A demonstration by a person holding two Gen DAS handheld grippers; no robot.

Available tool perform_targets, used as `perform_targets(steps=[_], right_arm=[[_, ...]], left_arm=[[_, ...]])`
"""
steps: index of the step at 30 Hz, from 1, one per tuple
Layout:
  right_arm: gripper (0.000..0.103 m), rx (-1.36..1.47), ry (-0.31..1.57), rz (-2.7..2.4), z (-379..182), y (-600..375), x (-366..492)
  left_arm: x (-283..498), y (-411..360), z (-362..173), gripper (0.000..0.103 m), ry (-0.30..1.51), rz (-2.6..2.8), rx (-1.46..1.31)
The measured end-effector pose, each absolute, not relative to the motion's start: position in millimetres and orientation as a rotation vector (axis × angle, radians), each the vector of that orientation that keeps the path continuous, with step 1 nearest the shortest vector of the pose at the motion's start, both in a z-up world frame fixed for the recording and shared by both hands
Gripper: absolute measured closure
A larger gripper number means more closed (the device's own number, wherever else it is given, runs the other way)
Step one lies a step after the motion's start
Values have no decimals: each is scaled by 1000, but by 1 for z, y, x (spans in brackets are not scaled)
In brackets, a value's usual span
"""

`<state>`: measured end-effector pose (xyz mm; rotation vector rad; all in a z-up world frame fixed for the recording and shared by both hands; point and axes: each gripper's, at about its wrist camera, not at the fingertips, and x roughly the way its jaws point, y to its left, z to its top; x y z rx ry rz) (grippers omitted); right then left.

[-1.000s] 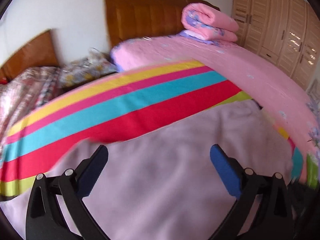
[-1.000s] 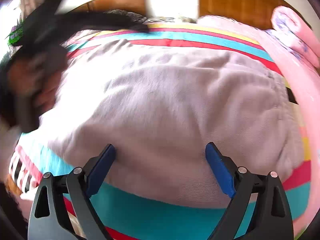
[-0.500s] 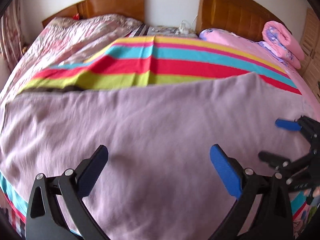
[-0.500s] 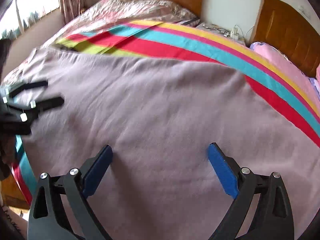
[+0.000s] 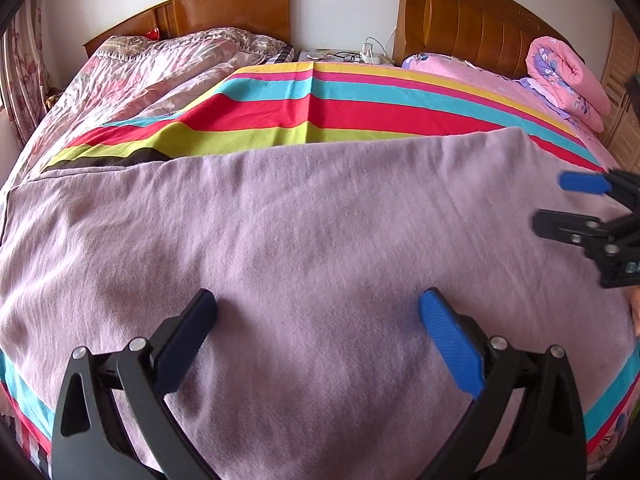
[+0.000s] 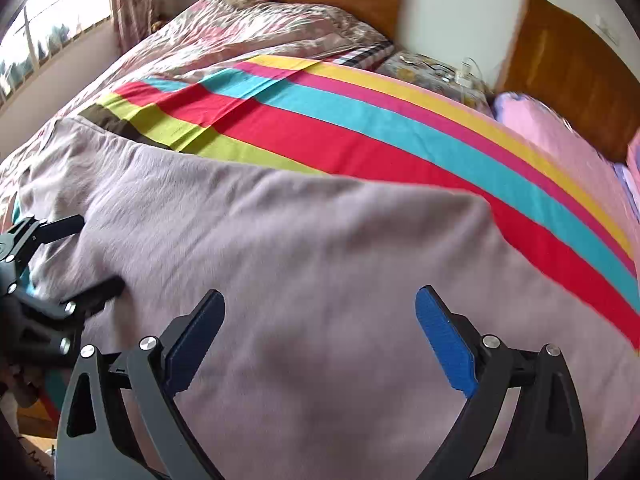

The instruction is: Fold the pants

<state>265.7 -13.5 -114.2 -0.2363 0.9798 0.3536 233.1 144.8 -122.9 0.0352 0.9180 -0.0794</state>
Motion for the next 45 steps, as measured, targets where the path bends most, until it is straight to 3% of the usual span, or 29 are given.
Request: perform_targets(steps=[10,16,25,29,36,43,45], right_arm=[[8,-63,946,307,-110,-19,277],[8,-146,901,609,-100,74,273],[8,-330,874,922,-89,242,293],[7,-537,916,983,-113,307,306],[6,-172,904,890,-82,273,335],[6,-197,831,922,-65,220,270],[6,-208,816,935,-66,209,246]], left_arm=[[222,154,-114,1,884,-103,-29],[174,210,-88,1,750,-14,-149],[165,244,-113,1,838,50,-104],[166,246,-116,1,841,48,-122],[148,252,-110,1,809,-7,-153],[109,387,-84,2,591,91,-694],[106,423,-91,9,574,131,-794]])
